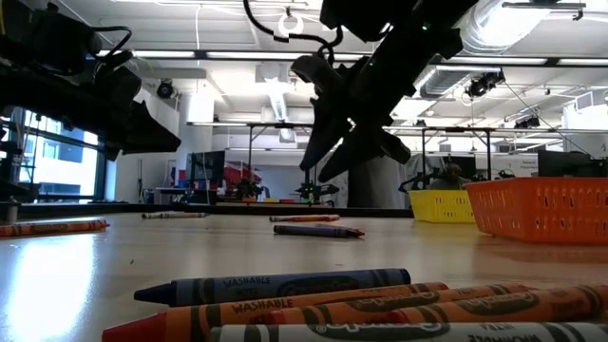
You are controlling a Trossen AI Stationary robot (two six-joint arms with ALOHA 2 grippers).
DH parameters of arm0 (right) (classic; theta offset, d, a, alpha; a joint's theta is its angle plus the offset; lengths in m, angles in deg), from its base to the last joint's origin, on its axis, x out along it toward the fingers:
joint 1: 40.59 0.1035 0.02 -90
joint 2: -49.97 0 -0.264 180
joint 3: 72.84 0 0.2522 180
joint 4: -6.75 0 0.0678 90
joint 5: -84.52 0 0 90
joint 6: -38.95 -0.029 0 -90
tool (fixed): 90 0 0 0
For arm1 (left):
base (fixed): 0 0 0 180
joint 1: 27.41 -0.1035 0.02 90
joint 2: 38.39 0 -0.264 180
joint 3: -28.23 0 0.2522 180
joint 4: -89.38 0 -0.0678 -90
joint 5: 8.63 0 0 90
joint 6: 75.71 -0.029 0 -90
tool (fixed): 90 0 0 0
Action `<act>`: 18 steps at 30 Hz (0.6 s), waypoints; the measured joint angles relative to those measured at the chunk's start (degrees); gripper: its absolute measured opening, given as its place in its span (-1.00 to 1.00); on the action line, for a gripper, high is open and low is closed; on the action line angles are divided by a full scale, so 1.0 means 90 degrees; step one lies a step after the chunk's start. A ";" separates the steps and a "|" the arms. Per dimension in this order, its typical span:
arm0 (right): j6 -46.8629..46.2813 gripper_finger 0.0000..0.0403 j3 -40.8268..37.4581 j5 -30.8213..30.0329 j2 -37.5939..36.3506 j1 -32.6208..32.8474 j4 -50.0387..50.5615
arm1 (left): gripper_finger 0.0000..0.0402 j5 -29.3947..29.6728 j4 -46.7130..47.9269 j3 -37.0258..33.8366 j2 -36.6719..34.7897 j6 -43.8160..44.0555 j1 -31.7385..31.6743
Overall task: Sort crayons
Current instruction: Put the orange crayon into the yellow bin
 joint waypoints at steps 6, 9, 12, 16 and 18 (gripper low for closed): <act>-0.0178 -0.34 0.0342 0.0023 0.0282 0.0099 0.0752 | -0.56 0.0001 0.0147 0.0002 0.0000 0.0160 0.0000; -0.0170 -0.34 0.0549 0.0058 0.0460 0.0143 0.1087 | -0.56 0.0000 0.0146 0.0002 0.0000 0.0158 0.0000; -0.0096 -0.34 0.0763 0.0117 0.0659 0.0144 0.1397 | -0.56 0.0002 0.0110 0.0002 -0.0002 0.0111 0.0000; -0.0010 -0.34 0.1074 0.0166 0.0907 0.0151 0.1781 | -0.56 0.0002 0.0090 0.0002 -0.0002 0.0101 0.0000; 0.0006 -0.34 0.1187 0.0173 0.1016 0.0151 0.1912 | -0.56 0.0002 0.0090 0.0002 0.0000 0.0102 0.0000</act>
